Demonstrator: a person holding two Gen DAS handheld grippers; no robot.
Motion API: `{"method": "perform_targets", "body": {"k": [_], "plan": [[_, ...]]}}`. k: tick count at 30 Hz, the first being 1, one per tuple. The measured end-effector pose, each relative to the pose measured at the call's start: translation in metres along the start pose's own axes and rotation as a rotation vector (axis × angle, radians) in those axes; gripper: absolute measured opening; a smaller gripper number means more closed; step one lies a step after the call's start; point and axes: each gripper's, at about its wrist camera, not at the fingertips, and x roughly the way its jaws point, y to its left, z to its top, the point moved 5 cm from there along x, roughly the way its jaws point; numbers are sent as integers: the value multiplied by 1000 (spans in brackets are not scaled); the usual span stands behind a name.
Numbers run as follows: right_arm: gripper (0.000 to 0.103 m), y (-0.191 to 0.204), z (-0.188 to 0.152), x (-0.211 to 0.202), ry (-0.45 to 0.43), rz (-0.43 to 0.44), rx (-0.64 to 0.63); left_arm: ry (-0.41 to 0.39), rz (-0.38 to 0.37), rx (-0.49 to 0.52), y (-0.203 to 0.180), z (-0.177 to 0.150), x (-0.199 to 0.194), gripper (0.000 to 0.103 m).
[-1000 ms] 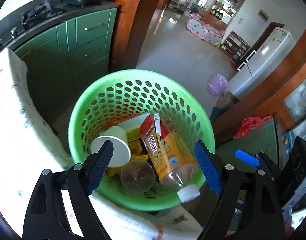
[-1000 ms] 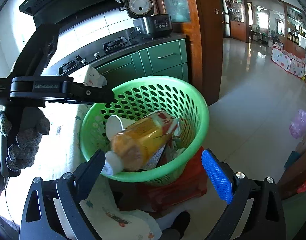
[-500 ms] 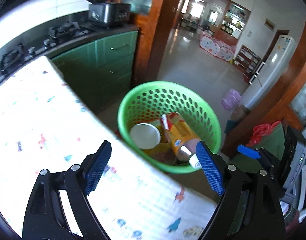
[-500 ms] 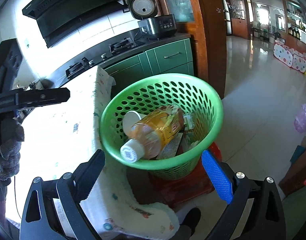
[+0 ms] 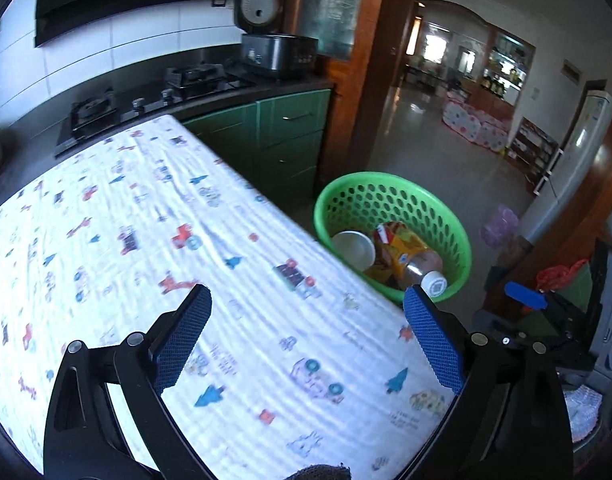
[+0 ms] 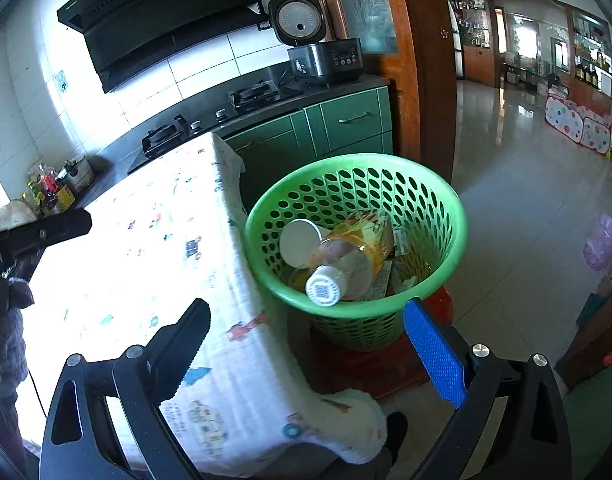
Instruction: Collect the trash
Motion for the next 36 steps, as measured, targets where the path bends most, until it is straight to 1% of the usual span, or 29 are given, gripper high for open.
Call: {"method": "perform_targets", "body": {"k": [4, 7, 12, 14, 17, 20, 24, 26, 31, 36], "plan": [[94, 12, 0, -7, -7, -10, -7, -17, 54, -45, 19, -12, -18, 97], [94, 24, -1, -12, -10, 6, -13, -28, 101, -70, 33, -24, -30, 97], [94, 42, -3, -16, -15, -2, -57, -39, 158, -108, 52, -44, -42, 97], [94, 47, -5, -17, -12, 6, -60, -40, 173, -124, 58, -50, -46, 97], [94, 54, -5, -19, -13, 15, -55, -64, 183, -145, 64, -56, -55, 97], [94, 60, -5, -21, -19, 22, -64, -102, 225, -147, 71, -62, -67, 97], [94, 71, -5, -24, -36, 29, -87, -145, 301, -114, 72, -67, -78, 97], [94, 76, -6, -24, -37, 37, -93, -159, 311, -103, 73, -69, -83, 97], [94, 87, -8, -24, -35, 49, -107, -178, 301, -107, 73, -71, -92, 98], [94, 93, -9, -25, -50, 33, -126, -188, 309, -111, 75, -73, -94, 98]]}}
